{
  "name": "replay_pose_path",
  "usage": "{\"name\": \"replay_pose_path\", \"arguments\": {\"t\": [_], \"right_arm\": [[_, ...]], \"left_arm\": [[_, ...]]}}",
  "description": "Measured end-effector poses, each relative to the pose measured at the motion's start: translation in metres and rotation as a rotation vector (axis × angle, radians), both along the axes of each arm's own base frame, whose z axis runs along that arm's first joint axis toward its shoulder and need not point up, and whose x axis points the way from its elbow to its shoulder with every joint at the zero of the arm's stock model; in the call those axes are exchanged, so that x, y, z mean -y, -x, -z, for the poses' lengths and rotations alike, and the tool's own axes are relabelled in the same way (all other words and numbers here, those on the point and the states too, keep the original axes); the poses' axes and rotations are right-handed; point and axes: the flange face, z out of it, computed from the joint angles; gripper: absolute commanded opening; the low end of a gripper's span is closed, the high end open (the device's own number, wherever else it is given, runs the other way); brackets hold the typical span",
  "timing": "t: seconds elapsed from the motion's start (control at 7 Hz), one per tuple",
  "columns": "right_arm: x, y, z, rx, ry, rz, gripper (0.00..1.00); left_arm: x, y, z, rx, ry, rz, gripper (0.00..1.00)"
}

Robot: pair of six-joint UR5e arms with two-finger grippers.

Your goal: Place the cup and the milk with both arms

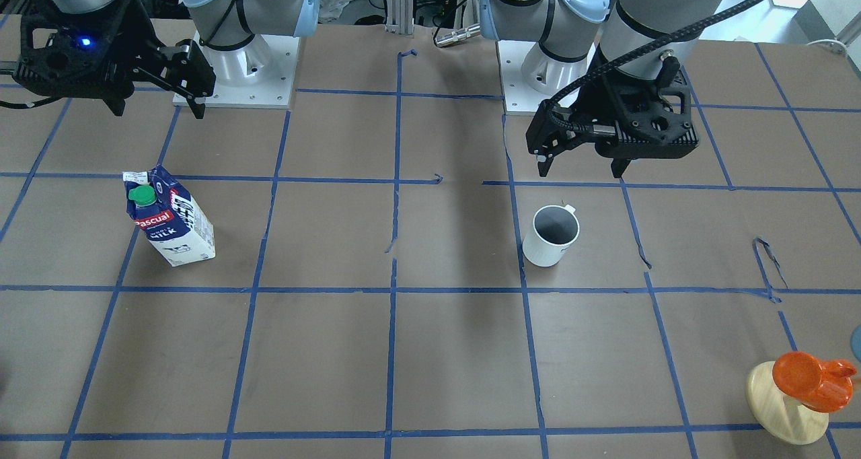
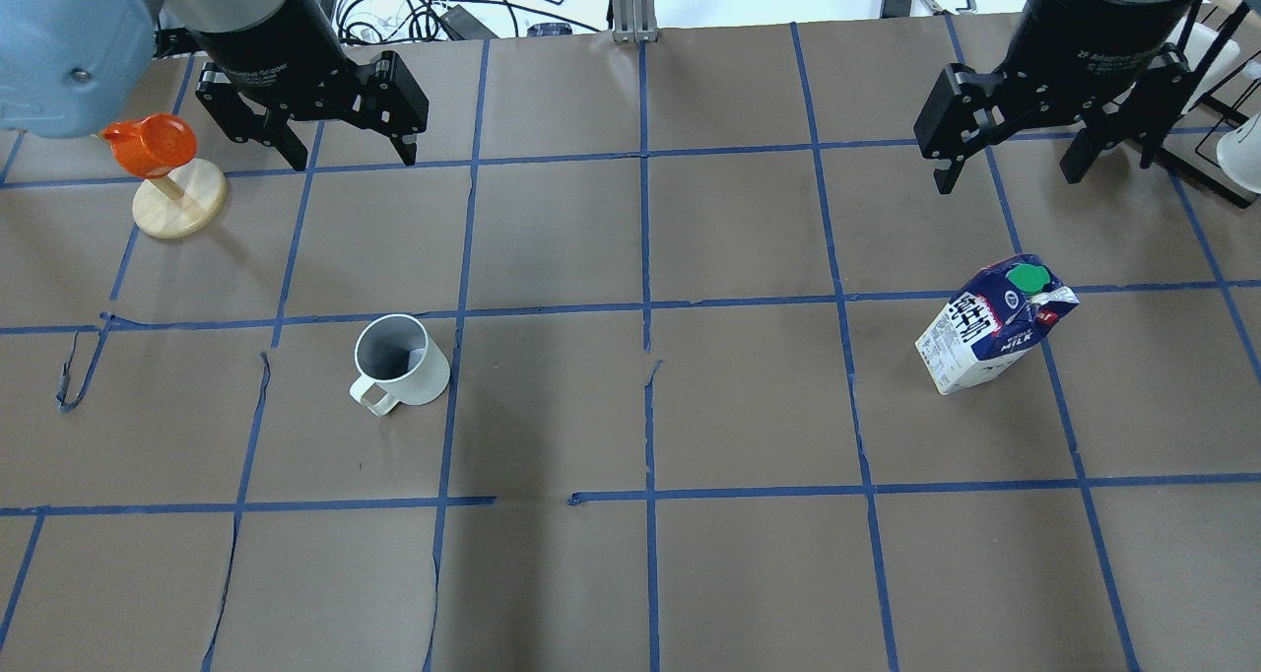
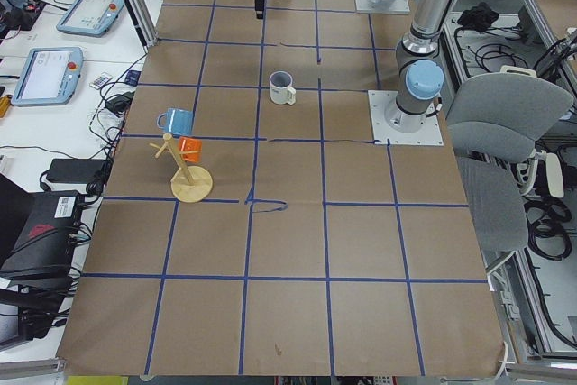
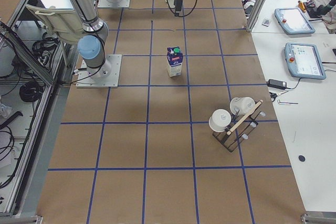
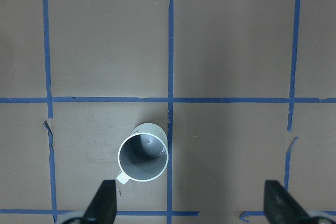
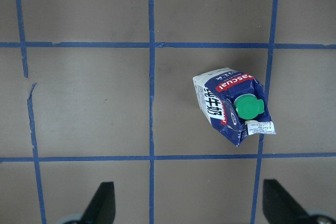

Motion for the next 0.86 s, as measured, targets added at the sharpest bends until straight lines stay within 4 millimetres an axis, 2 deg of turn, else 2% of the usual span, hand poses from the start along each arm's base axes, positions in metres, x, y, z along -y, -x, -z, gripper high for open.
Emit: {"name": "replay_pose_path", "arguments": {"t": [0.29, 0.43, 0.57, 0.71, 0.86], "right_arm": [[0.003, 0.004, 0.007, 0.003, -0.014, -0.001, 1.0], [0.005, 0.007, 0.011, 0.004, -0.021, -0.011, 1.0], [0.007, 0.018, 0.017, 0.009, -0.033, -0.042, 1.0], [0.011, 0.038, 0.027, 0.018, -0.049, -0.071, 1.0], [0.013, 0.059, 0.04, 0.026, -0.061, -0.085, 1.0]], "left_arm": [[-0.002, -0.004, 0.013, 0.0, -0.031, 0.03, 1.0], [0.0, -0.015, 0.02, -0.004, -0.045, 0.037, 1.0], [0.005, -0.036, 0.033, -0.006, -0.069, 0.048, 1.0], [0.012, -0.063, 0.058, -0.011, -0.097, 0.069, 1.0], [0.023, -0.089, 0.096, -0.015, -0.111, 0.088, 1.0]]}}
